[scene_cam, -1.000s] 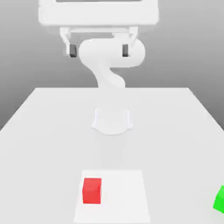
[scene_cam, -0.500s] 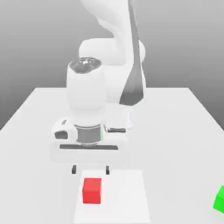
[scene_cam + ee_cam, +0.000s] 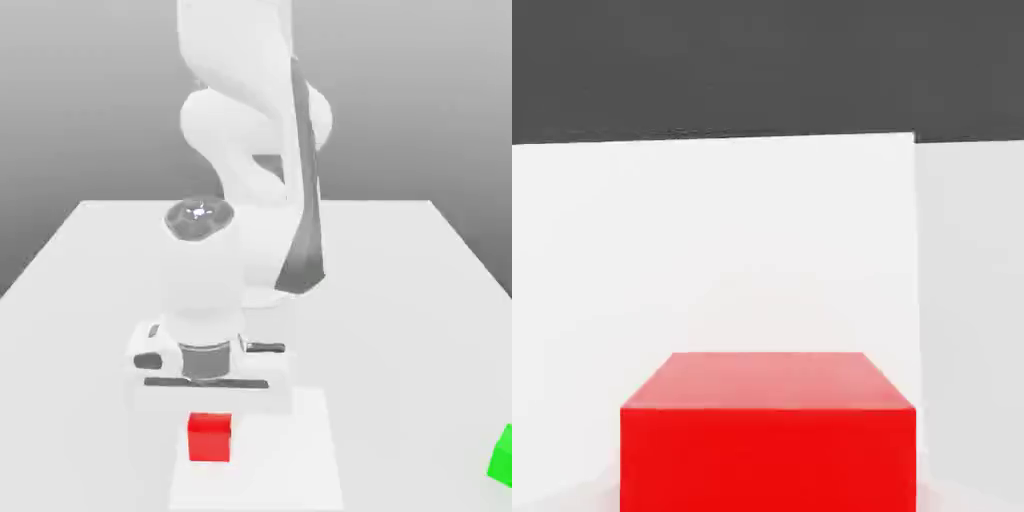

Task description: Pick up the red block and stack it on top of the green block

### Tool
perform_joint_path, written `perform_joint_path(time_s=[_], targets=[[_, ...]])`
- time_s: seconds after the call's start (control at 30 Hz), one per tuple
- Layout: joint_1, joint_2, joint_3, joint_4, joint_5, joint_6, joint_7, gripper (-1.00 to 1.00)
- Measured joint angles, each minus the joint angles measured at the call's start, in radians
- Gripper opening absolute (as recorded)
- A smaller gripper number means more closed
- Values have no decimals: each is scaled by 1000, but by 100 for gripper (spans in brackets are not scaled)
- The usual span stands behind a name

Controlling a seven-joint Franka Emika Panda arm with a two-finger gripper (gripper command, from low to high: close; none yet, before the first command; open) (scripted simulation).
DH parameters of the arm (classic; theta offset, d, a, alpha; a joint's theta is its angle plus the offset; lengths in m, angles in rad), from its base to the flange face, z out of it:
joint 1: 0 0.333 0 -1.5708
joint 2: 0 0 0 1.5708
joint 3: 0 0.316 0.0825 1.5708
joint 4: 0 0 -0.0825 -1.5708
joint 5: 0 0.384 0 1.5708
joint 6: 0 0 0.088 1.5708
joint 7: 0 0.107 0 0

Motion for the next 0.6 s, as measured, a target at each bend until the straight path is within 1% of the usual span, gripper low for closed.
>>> perform_joint_path(time_s=[0.07, 0.2, 0.43, 0.5, 0.57, 0.6], targets=[[8, -55, 9, 2, -19, -57, 6, -100], [108, -26, 111, 111, -65, -141, -44, -100], [275, 46, 285, 280, -128, -245, -131, -100], [329, 101, 322, 337, -163, -250, -147, -100], [394, 204, 325, 396, -219, -211, -143, -100], [411, 237, 320, 409, -236, -191, -138, 100]])
